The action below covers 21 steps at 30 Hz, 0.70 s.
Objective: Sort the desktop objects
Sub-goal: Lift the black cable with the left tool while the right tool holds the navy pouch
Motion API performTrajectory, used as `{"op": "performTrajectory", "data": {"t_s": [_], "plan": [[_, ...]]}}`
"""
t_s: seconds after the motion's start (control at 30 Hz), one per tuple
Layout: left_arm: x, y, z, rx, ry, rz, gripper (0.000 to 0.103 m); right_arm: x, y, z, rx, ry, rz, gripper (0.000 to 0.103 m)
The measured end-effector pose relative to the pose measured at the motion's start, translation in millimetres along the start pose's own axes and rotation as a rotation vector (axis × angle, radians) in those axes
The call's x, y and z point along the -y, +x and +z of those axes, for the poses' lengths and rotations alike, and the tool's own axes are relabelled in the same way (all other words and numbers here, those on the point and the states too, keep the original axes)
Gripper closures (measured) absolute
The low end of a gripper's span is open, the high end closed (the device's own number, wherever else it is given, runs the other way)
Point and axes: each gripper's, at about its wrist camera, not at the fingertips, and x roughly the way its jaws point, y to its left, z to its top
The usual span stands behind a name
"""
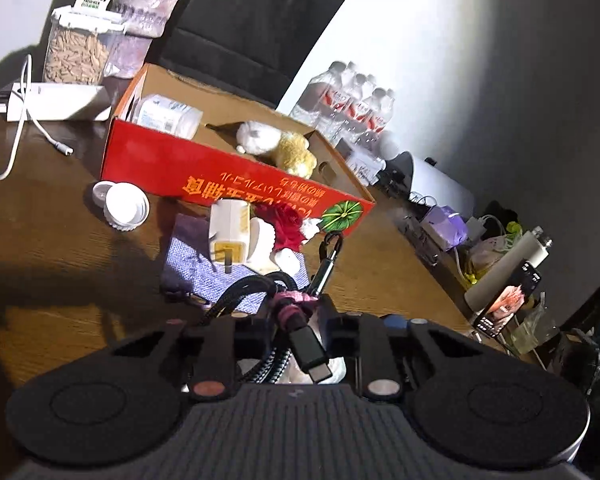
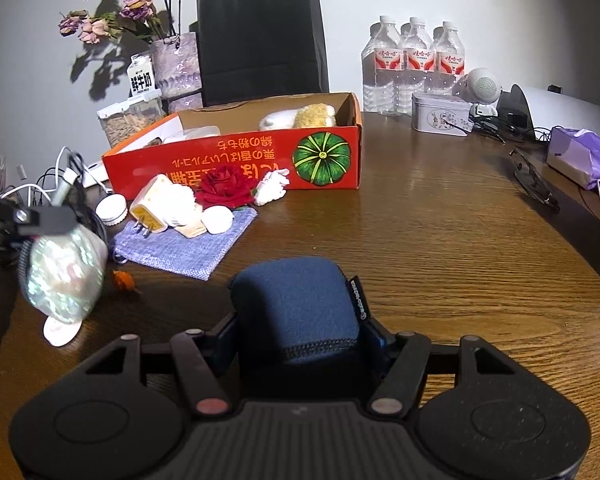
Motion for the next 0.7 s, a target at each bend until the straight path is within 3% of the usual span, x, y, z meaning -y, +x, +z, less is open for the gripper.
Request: {"op": "performTrajectory", "data": {"t_s": [0.1,0.37,0.6,0.7], "plan": [[10,-16,2,0.049,0.031,-0.049,0.081,0,-1,0,0.001,0.004,-0.002,0.041],[29,-44,18,0.162,0.088,-0.050,0.081,-2,-25,12,0.092,0.013,0.001,0.041],[31,-48,36,0.195,0.094,-0.067,0.081,2,-41,39,0.165,0.028,0.068,0.041],[25,-40,41,0.173,0.069,-0.070,0.081,-2,-38,50,0.179,0.015,0.077,0.041]]}}
